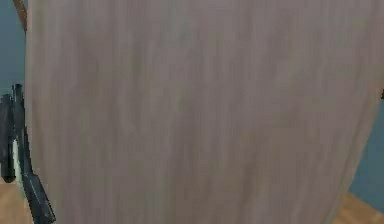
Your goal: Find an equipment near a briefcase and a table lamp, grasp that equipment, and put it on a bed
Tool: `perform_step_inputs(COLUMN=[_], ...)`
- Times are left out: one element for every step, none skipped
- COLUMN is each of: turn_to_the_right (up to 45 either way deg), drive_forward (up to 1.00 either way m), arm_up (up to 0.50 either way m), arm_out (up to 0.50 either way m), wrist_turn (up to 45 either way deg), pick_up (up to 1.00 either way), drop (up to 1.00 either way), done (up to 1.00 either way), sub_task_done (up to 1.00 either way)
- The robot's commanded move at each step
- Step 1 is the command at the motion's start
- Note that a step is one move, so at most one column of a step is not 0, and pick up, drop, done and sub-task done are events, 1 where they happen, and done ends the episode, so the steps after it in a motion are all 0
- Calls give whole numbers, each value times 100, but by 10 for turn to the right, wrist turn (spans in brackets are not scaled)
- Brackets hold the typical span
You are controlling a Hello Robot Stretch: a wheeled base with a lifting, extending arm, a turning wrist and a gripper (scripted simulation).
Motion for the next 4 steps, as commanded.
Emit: perform_step_inputs(turn_to_the_right=[-450,-450,-450,-150], drive_forward=[0,0,0,0], arm_up=[0,0,0,0], arm_out=[0,0,0,0], wrist_turn=[0,0,0,0], pick_up=[0,0,0,0], drop=[0,0,0,0], done=[0,0,0,0], sub_task_done=[0,0,0,0])
